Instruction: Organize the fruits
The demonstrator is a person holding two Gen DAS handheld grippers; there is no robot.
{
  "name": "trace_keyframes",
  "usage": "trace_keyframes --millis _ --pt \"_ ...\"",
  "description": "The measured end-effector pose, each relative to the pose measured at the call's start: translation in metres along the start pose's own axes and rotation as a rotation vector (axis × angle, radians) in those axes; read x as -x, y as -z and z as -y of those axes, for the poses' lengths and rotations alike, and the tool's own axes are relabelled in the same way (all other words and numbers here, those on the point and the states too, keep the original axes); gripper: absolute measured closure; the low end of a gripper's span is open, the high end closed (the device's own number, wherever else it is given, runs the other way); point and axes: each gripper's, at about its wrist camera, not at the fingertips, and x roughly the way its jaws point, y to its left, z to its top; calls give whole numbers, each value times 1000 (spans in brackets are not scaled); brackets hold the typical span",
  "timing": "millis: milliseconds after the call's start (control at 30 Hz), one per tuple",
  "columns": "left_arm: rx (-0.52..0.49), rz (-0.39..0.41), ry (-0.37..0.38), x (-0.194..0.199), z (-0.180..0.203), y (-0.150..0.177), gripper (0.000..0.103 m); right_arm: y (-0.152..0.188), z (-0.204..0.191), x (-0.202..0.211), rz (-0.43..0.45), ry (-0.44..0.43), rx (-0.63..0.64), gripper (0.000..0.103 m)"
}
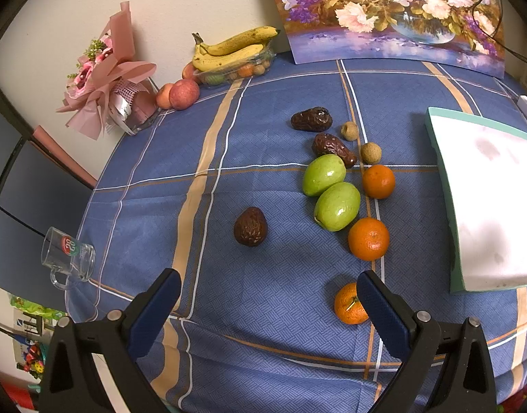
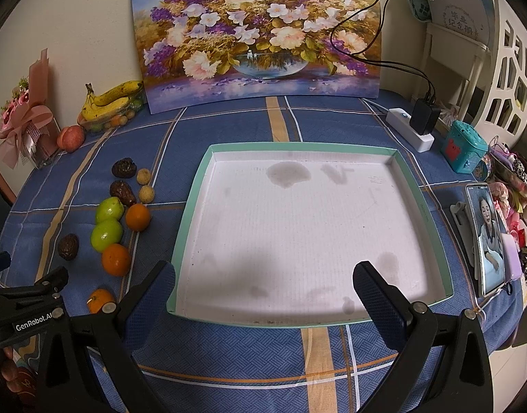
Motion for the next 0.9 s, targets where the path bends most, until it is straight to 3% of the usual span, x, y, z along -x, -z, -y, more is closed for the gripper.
trace_keyframes --millis 133,333,733,900 --pt "18 6 20 1 -5 0 0 1 0 0 -2 -2 2 0" --pt "82 27 117 -1 -23 -2 0 3 -11 -6 -10 -3 19 0" --pt "351 93 275 -23 -109 -9 0 -19 -68 -3 57 -179 65 0" --pt "388 31 324 -44 -120 -13 0 -27 -100 -11 50 -214 84 0"
